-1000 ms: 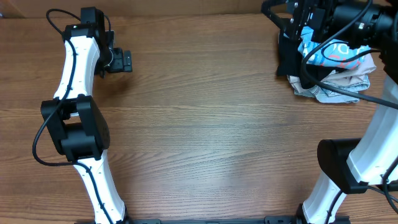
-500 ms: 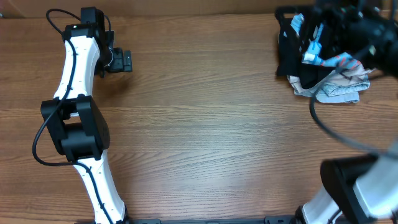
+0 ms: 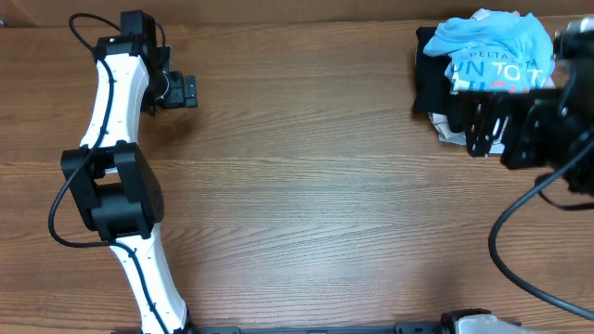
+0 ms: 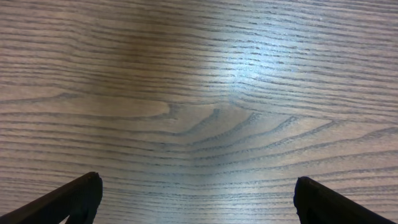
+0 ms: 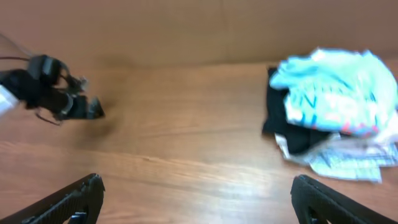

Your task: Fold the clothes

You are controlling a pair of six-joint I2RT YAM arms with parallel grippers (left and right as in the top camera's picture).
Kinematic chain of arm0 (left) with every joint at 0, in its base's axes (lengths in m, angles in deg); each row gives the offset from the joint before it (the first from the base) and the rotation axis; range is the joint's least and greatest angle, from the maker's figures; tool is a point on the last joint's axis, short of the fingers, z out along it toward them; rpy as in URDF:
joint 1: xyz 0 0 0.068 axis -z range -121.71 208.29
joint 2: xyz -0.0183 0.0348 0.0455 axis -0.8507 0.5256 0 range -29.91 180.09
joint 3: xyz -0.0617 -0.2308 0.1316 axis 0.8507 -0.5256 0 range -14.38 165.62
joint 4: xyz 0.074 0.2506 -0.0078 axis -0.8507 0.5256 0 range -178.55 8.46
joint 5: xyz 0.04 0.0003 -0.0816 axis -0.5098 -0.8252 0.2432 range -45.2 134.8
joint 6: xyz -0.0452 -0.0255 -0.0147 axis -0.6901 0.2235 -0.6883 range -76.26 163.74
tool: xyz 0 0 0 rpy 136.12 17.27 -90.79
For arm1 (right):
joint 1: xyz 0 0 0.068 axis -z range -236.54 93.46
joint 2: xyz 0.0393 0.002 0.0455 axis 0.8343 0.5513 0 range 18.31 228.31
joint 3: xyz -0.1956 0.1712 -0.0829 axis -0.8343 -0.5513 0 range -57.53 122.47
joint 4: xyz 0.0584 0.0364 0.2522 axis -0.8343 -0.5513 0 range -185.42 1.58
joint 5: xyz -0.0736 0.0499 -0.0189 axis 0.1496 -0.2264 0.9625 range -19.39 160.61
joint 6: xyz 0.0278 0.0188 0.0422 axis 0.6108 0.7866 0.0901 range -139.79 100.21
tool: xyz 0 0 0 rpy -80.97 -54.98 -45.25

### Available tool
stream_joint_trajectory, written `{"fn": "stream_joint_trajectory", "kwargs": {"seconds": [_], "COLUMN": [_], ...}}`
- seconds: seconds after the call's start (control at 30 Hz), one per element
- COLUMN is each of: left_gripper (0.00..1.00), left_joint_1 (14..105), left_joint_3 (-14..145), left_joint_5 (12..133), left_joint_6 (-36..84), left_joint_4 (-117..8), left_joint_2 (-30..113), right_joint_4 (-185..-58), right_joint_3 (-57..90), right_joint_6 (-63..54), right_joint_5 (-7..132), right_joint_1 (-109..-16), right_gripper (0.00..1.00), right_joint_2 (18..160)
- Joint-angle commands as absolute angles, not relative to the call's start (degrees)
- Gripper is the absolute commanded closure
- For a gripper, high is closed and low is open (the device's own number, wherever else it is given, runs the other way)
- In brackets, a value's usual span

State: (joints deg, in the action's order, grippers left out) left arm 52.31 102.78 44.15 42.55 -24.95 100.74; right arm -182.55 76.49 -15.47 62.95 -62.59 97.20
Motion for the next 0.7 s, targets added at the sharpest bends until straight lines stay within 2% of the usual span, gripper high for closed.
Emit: {"fn": "stream_joint_trajectory", "kwargs": {"seconds": [0.0, 0.3, 0.67], "left_gripper": [0.00, 0.00, 0.00], "left_joint_1": [52.73, 52.71, 52.73], "left_joint_3": [103.04, 103.07, 103.07], "left_joint_5": [44.24, 44.24, 44.24], "left_joint_6": [42.22, 42.22, 42.22], "left_joint_4": [-24.97, -24.97, -25.00], "left_joint_2": [100.50, 100.50, 100.50], "right_joint_4": [-178.09, -152.26, -113.87], "right_joint_3": [66.13, 28.01, -11.57], "right_joint_6": [-15.51, -15.53, -15.53], "right_joint_5": [64.55, 64.98, 57.46], "right_joint_1": [-59.86, -52.82, -52.66], "right_gripper": [0.00, 0.00, 0.00], "right_joint_2": [89.96, 69.31, 51.67]}}
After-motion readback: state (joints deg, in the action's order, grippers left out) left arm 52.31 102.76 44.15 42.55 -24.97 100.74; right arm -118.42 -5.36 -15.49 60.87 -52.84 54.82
